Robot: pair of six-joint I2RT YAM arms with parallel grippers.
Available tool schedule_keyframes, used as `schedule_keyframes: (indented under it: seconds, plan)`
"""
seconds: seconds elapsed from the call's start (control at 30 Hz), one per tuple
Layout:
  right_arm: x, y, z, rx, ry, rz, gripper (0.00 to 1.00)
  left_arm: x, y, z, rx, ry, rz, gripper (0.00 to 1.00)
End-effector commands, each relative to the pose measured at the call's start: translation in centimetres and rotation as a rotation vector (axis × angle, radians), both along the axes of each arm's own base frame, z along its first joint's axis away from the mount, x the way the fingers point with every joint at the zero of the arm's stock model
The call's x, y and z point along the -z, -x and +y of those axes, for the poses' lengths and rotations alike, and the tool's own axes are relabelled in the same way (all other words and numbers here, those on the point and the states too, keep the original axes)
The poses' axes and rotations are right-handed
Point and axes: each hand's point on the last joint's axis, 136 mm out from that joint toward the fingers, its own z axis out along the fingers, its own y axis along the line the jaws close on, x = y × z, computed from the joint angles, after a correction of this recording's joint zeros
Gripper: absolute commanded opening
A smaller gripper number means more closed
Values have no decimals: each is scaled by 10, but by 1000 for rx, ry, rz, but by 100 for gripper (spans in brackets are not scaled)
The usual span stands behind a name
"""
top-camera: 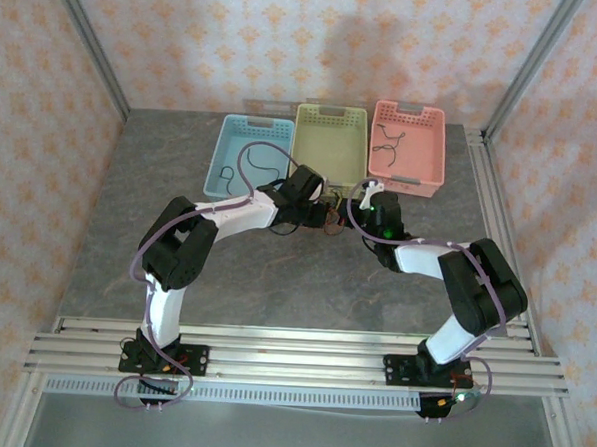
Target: Untangle the cables
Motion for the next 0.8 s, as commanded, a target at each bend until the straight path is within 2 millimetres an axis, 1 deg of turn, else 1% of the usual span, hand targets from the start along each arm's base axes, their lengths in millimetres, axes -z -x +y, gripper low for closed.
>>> schedule_keyframes:
  seconds: [0.0,0.17,0.43,0.67,0.77]
  plan:
    - [-15,-4,0,15,-7,-46,0,-12,1,6,-19,-16,-36,0]
    - [-20,-4,-13,79,14,-83,0,-11,0,11,-40,-36,-38,0]
    - [-19,-4,-43,220,80,-102,0,-7,-2,17,-70,-64,-30,0]
    - [-16,-5,-61,304,121,-89,0,-6,-4,24,-97,-78,-27,0]
    - [-16,-4,-66,328,123,-90,0,-5,-6,31,-125,-93,-25,0]
